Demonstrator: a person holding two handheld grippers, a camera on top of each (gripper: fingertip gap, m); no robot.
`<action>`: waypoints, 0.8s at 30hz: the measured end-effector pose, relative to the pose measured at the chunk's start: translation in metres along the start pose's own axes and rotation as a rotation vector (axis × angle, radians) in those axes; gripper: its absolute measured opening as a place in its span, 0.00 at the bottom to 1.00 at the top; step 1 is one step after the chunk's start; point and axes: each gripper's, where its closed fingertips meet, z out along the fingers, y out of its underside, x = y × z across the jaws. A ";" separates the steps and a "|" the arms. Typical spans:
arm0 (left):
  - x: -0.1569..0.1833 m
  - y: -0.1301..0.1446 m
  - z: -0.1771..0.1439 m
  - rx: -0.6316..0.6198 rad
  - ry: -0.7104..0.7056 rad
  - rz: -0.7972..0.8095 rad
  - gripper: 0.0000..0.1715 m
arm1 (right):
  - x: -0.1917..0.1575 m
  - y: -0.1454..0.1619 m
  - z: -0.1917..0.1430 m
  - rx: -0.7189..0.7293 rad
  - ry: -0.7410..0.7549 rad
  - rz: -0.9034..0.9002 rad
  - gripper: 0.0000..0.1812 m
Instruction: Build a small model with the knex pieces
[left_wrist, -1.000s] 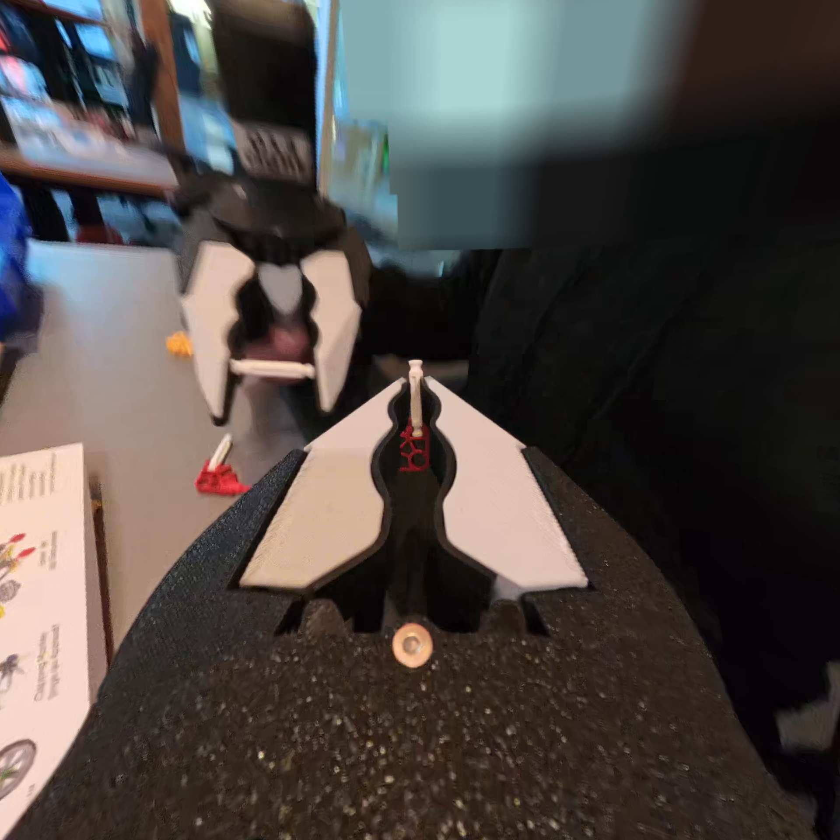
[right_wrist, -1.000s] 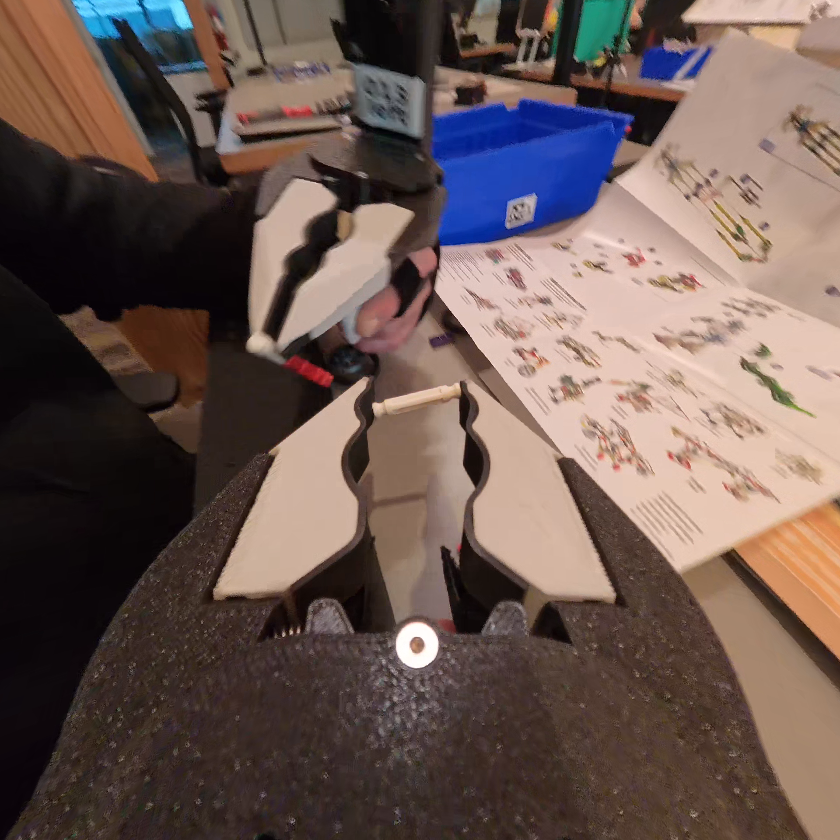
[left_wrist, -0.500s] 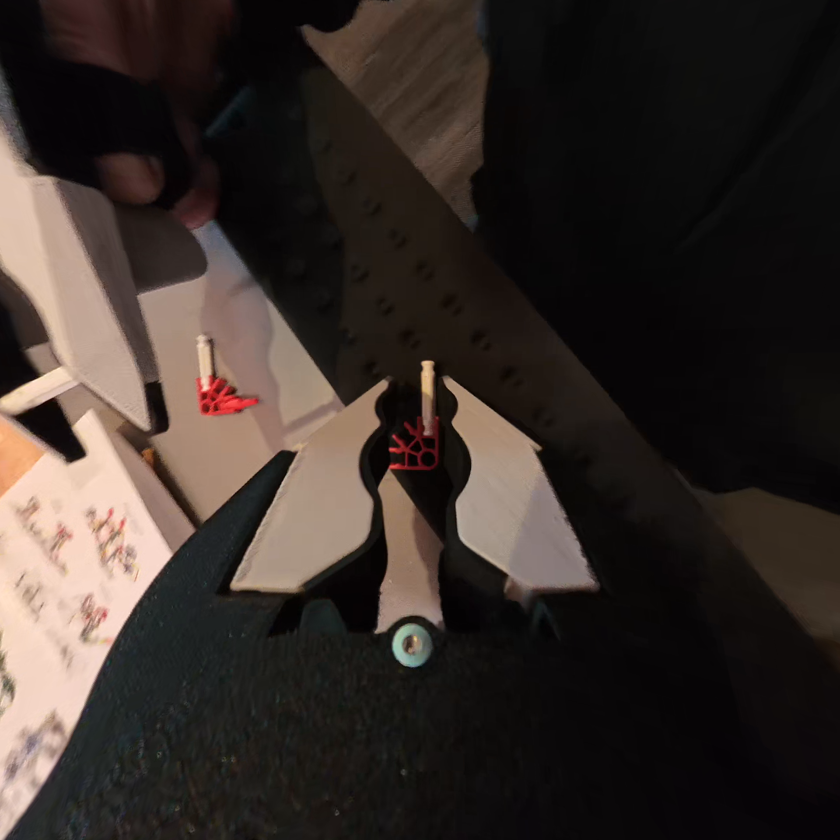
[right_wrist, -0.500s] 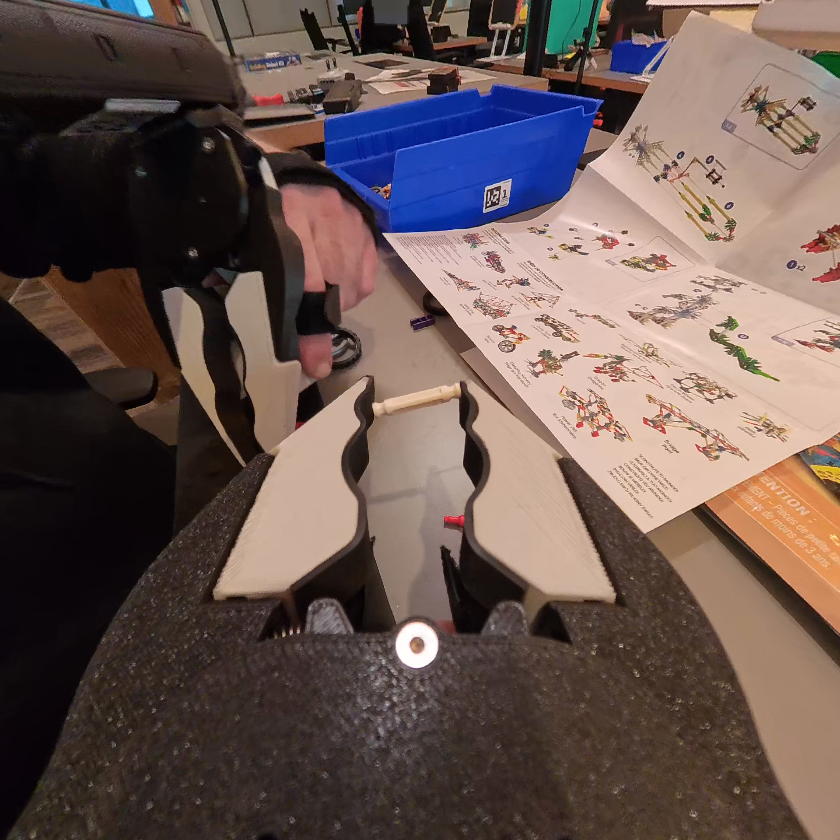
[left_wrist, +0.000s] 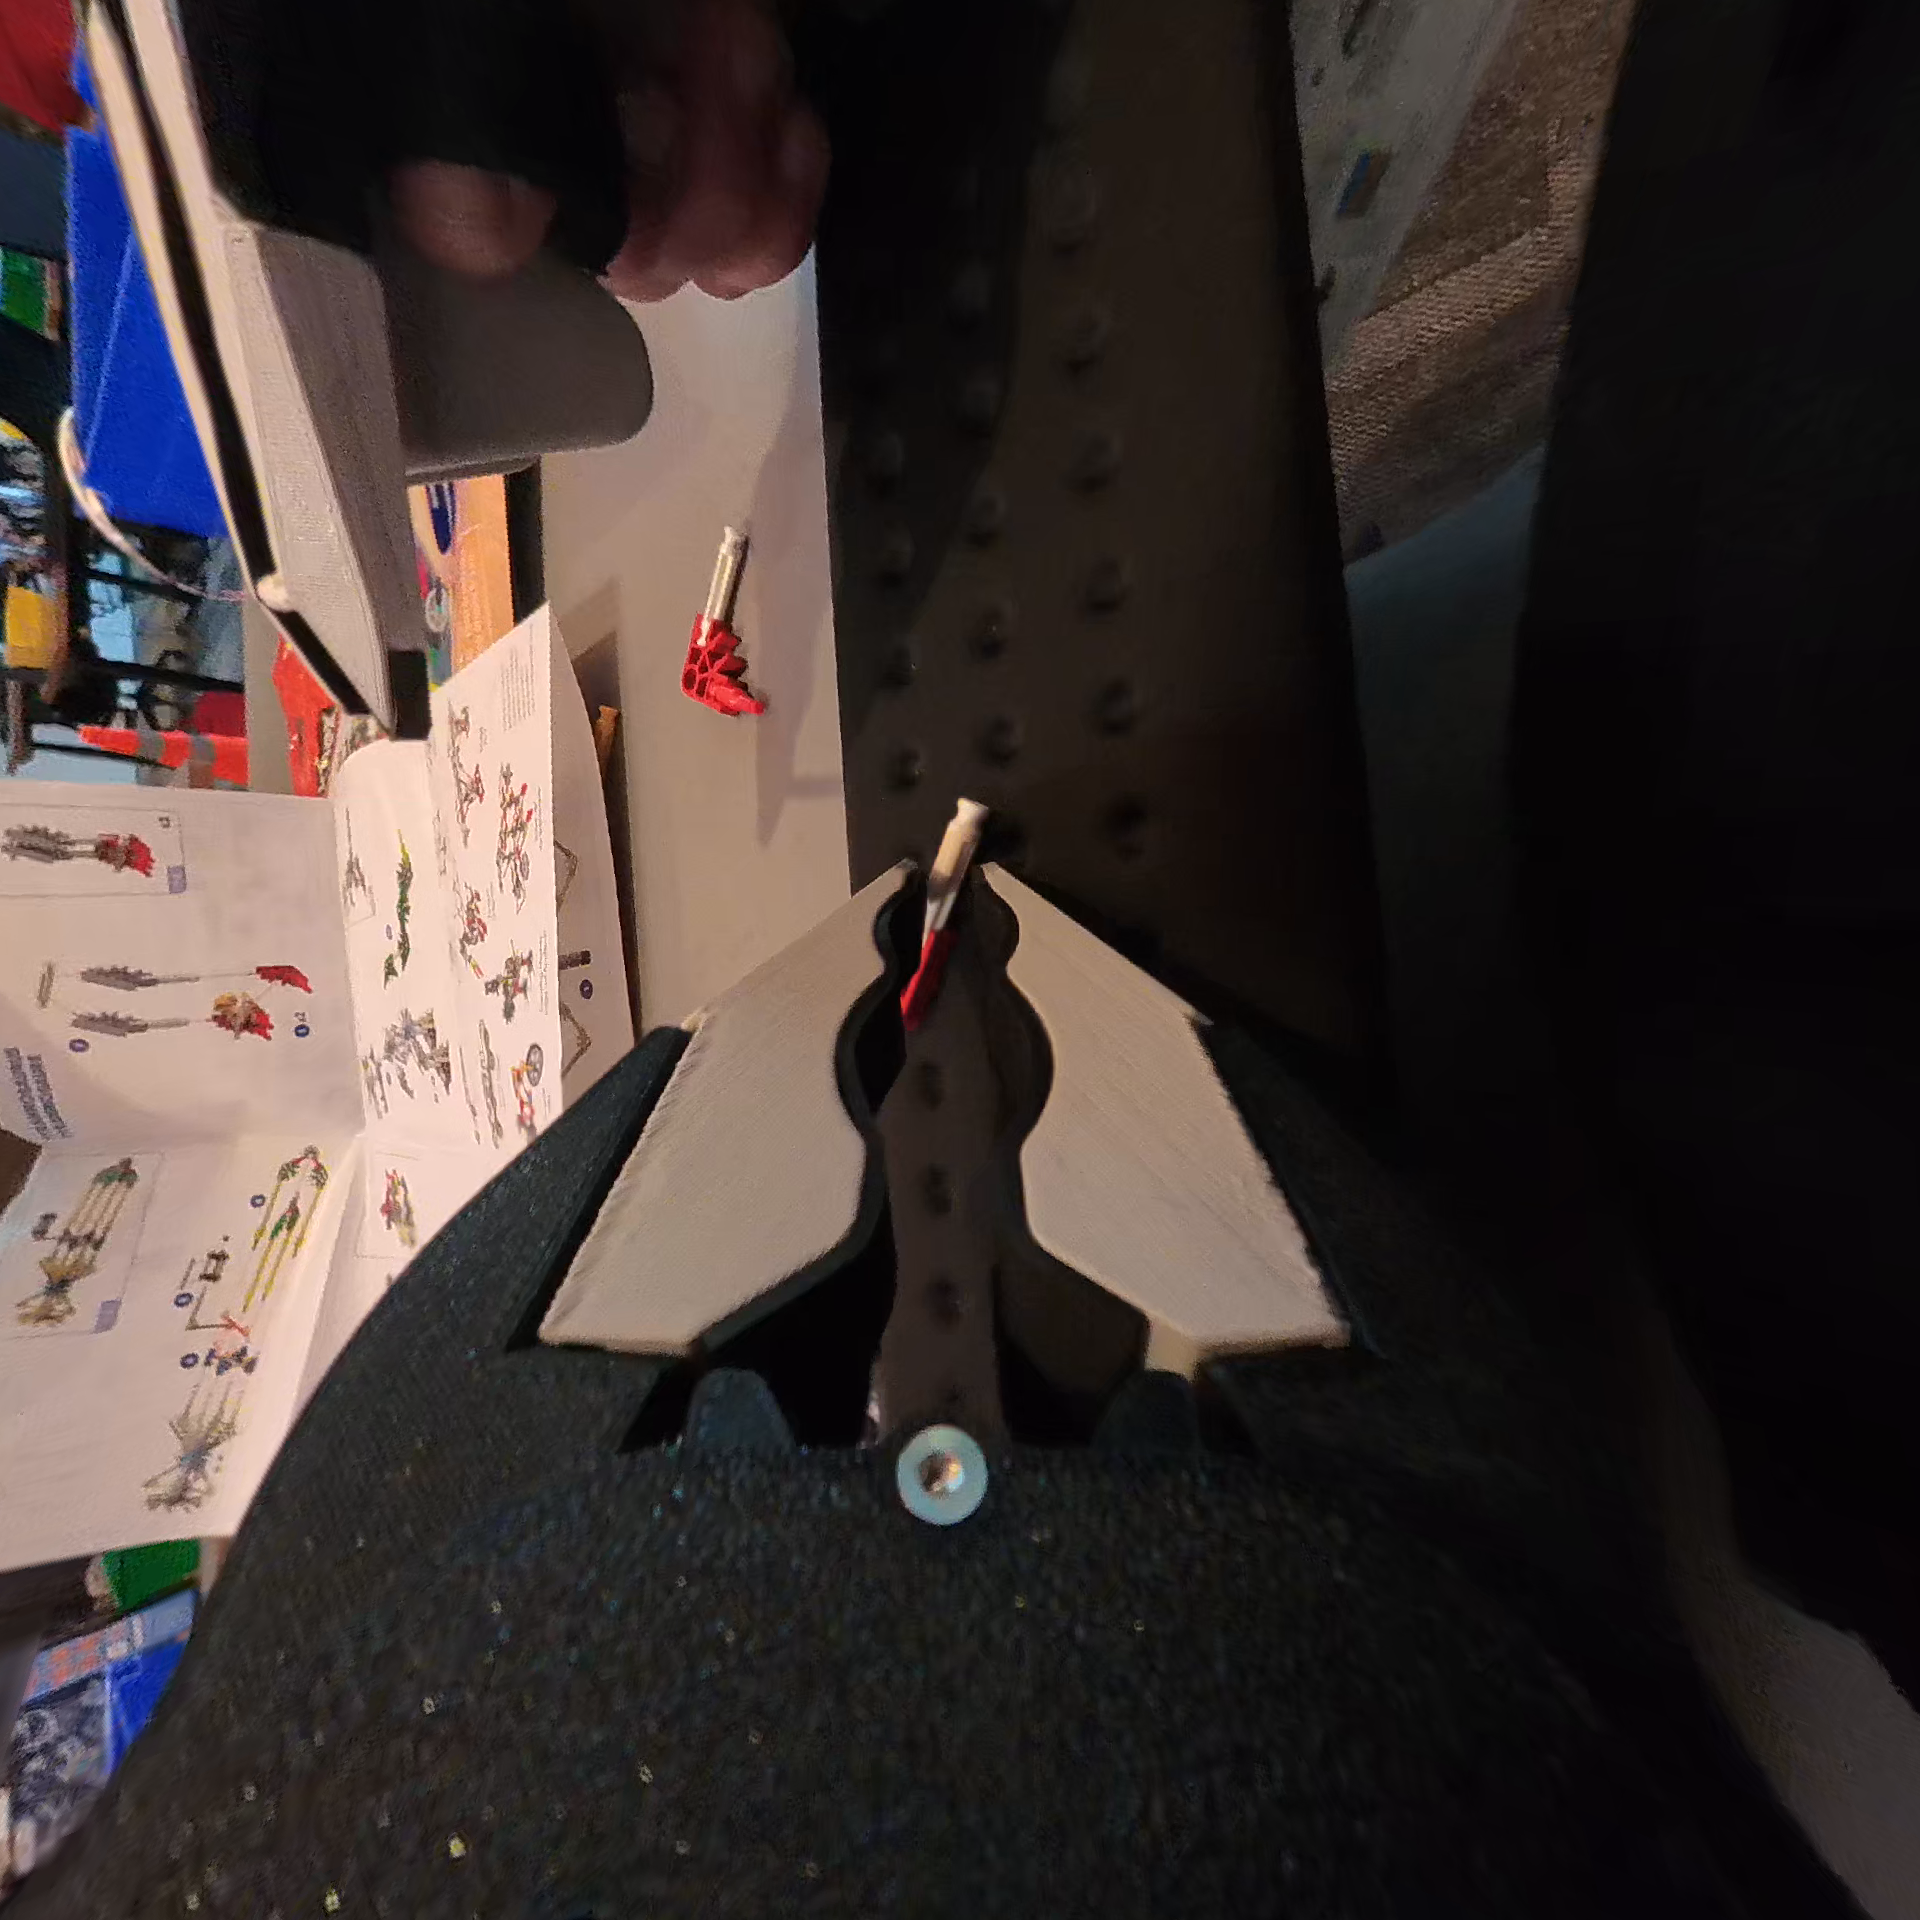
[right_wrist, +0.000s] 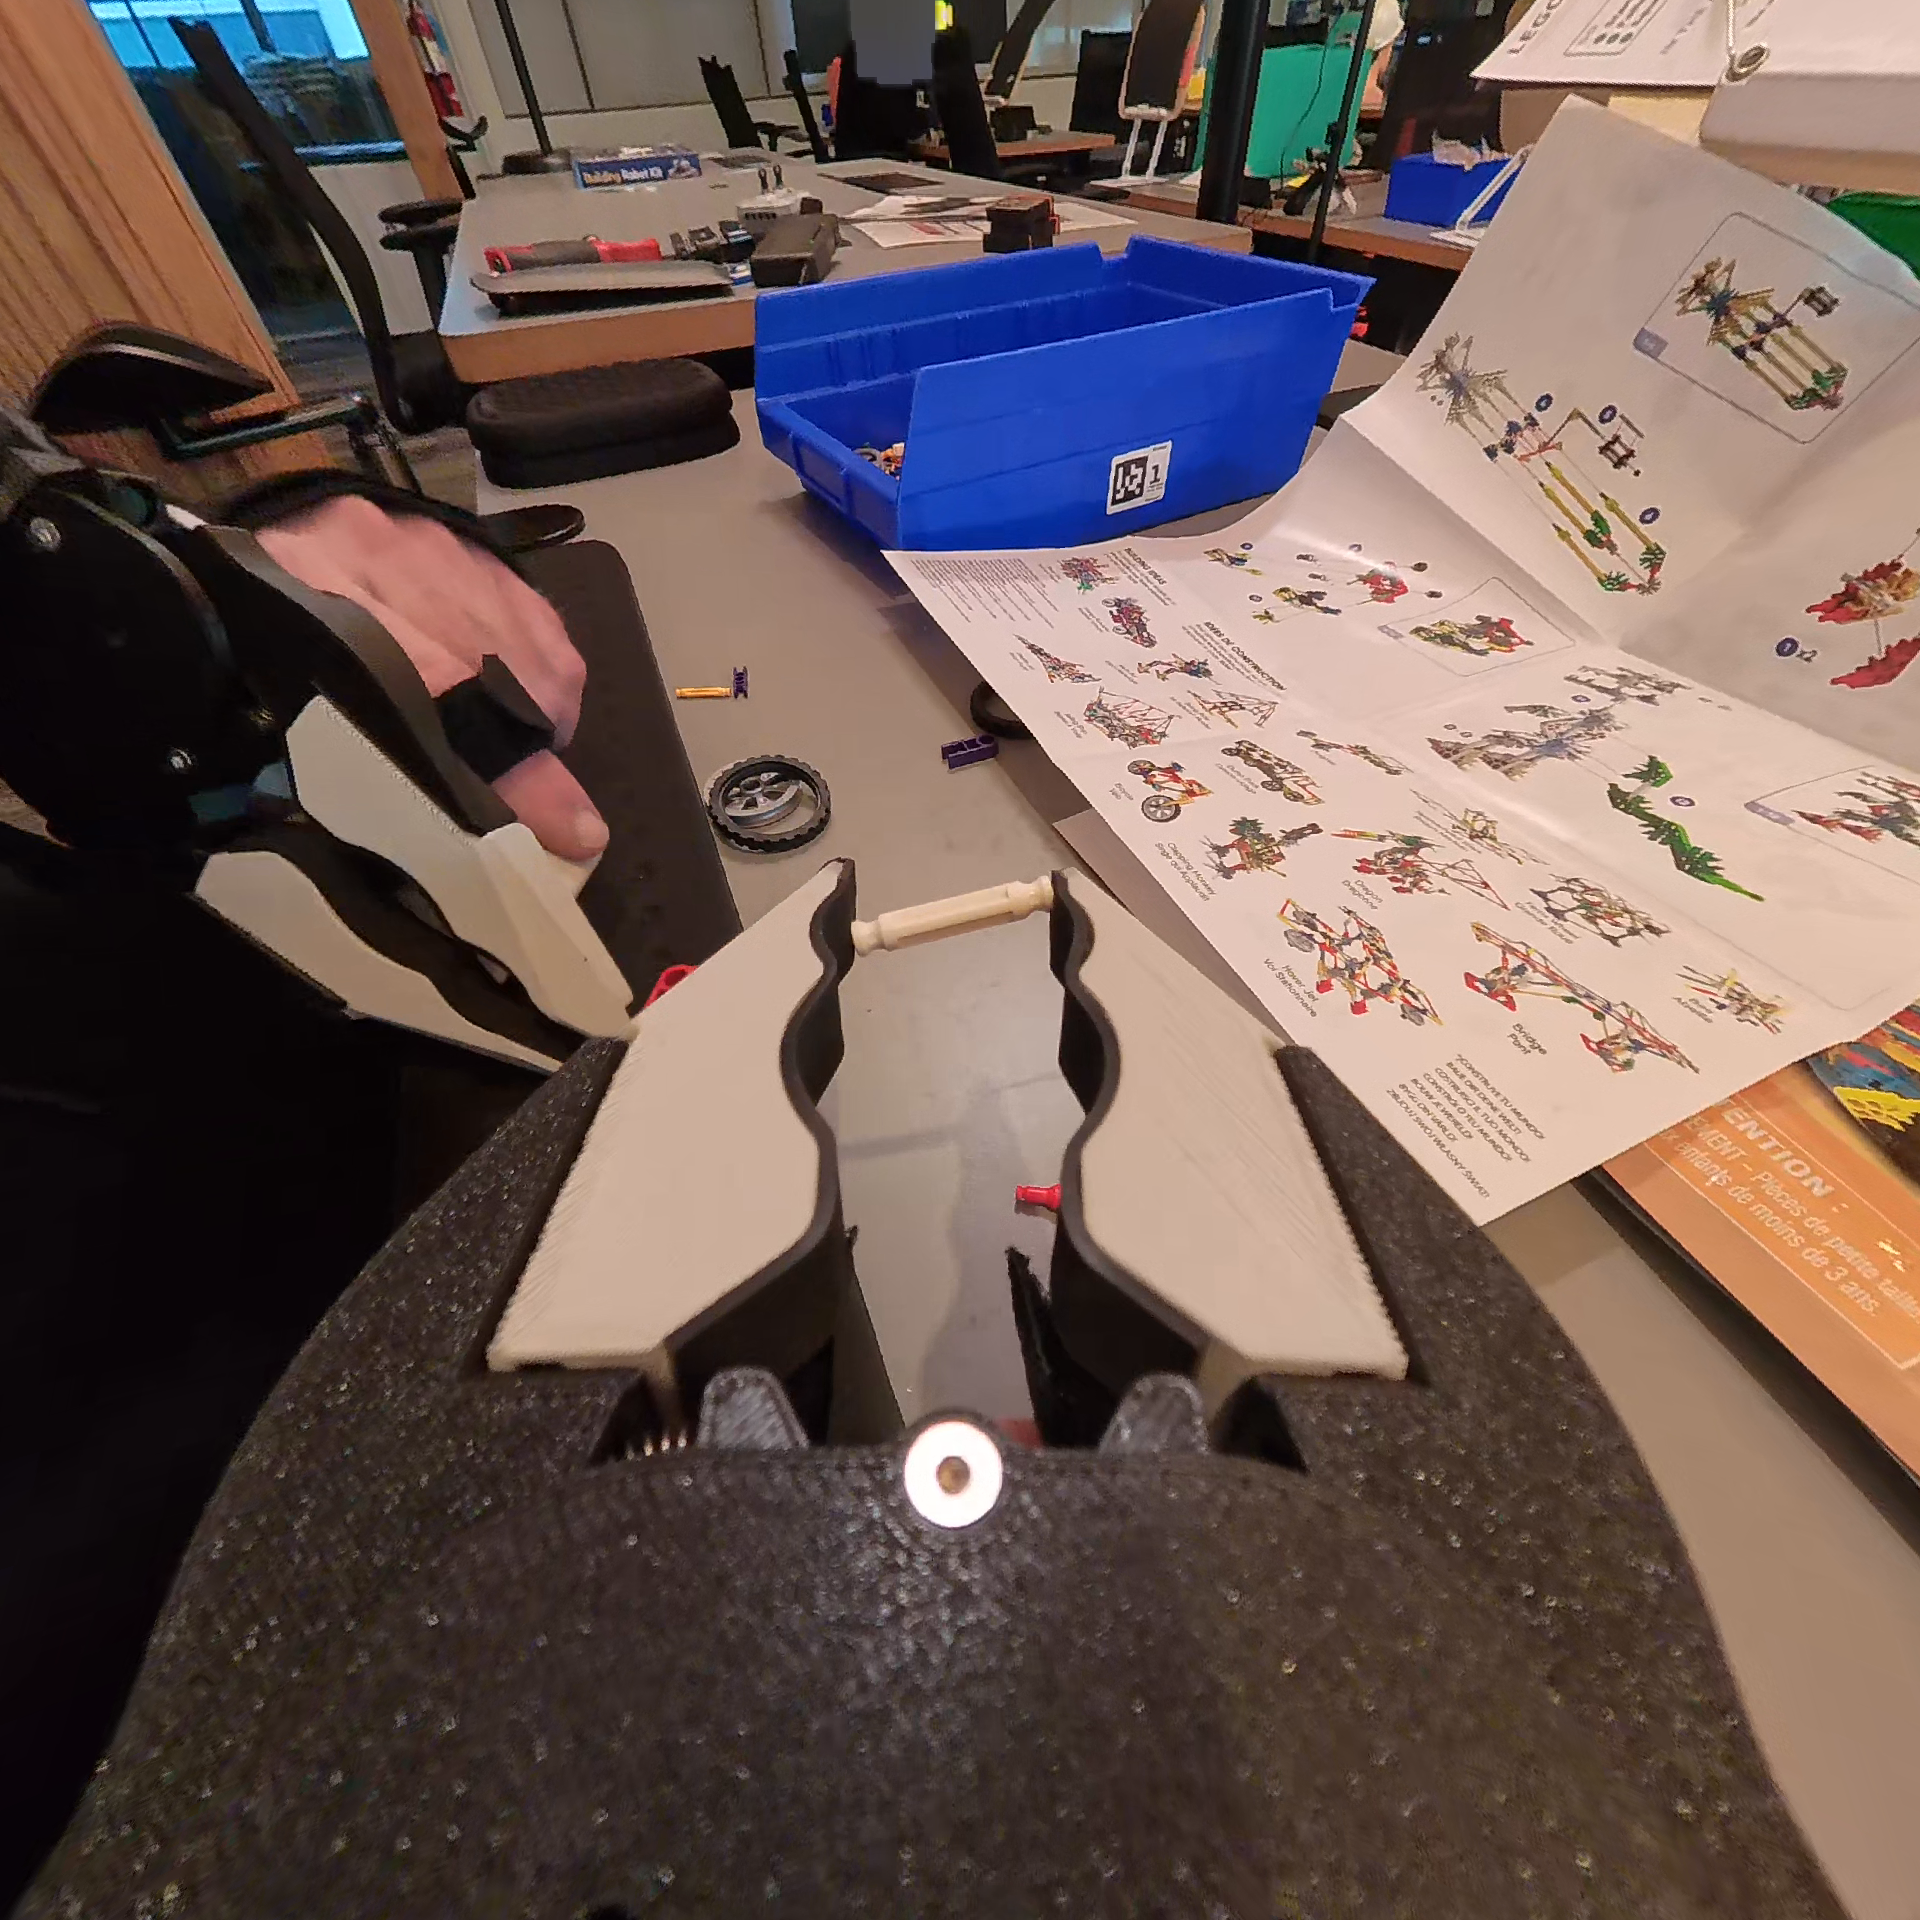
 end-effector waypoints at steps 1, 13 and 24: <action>-0.001 0.001 0.001 -0.007 0.000 -0.027 0.04 | 0.000 0.000 0.000 0.002 0.002 -0.005 0.20; -0.001 -0.001 0.007 -0.049 0.016 -0.007 0.05 | -0.003 0.004 0.003 -0.020 0.017 -0.045 0.20; -0.011 -0.012 -0.002 0.105 0.005 -0.099 0.01 | -0.005 0.003 0.003 -0.025 0.033 -0.069 0.20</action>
